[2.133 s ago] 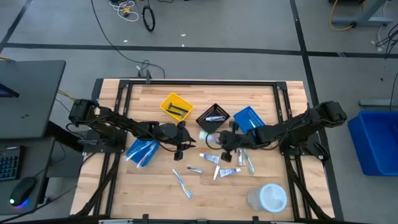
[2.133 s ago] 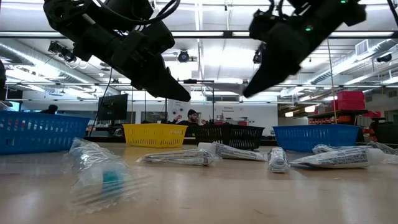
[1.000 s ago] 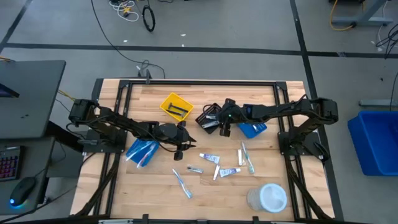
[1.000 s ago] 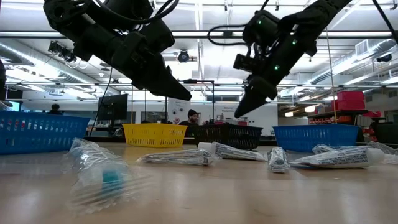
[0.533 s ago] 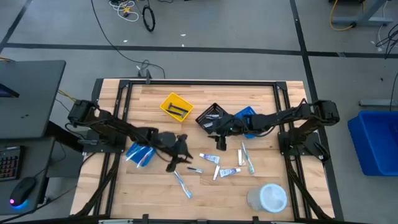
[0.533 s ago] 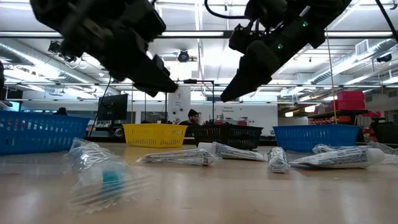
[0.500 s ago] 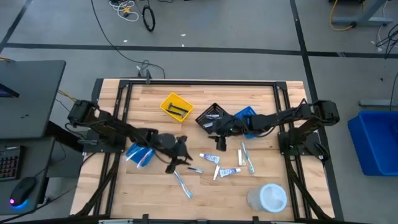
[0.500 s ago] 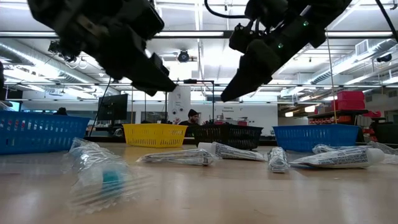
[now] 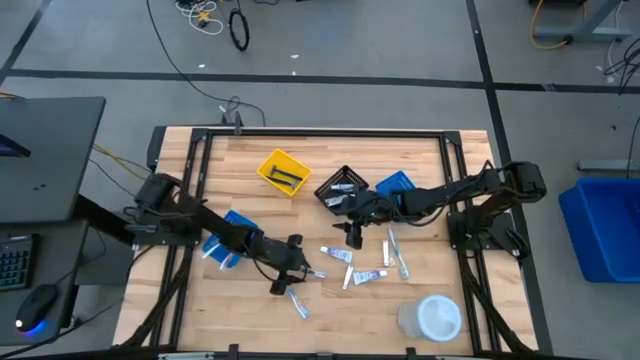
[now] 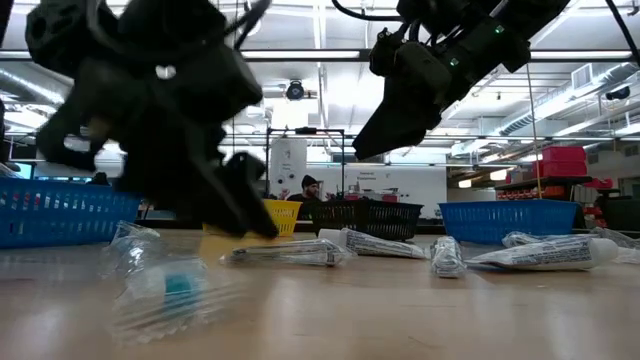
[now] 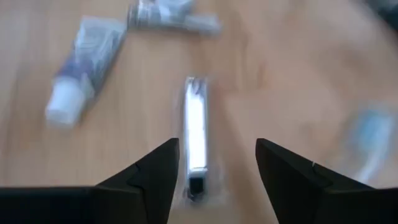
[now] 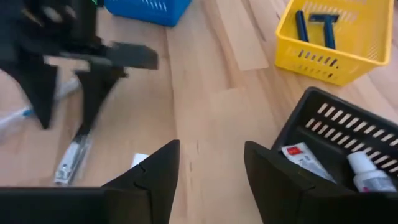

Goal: Pick & Place Travel size toiletries
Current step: Put the silver nail cutter into the right blue bin

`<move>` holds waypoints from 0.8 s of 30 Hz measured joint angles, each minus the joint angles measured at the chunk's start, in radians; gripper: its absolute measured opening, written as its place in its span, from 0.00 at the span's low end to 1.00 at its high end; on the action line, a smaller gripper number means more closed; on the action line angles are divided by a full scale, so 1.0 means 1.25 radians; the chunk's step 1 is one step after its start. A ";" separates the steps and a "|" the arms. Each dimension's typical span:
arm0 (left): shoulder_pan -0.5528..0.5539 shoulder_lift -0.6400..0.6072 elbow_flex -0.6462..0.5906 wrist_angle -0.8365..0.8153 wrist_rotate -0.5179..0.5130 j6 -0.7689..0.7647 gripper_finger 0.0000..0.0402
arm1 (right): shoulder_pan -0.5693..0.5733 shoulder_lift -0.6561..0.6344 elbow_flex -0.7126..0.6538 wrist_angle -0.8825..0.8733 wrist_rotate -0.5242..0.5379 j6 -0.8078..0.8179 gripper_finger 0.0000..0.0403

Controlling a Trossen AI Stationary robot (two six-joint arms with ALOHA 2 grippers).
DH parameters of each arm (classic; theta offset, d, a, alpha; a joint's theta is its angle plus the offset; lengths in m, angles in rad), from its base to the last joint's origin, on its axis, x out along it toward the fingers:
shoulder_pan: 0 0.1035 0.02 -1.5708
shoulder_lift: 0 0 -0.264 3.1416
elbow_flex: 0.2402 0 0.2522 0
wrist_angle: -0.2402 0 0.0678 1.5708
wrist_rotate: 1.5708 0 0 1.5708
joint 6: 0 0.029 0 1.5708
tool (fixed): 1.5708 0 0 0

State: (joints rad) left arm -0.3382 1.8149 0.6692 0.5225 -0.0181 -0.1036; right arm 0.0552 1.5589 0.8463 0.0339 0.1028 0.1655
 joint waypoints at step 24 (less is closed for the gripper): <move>0.002 -0.048 0.095 -0.305 -0.153 0.099 0.12 | 0.050 0.000 0.000 -0.017 0.000 0.017 0.49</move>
State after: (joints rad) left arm -0.3363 1.7553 0.7875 0.1418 -0.2093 0.0206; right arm 0.1171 1.5589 0.8459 0.0133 0.1028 0.1867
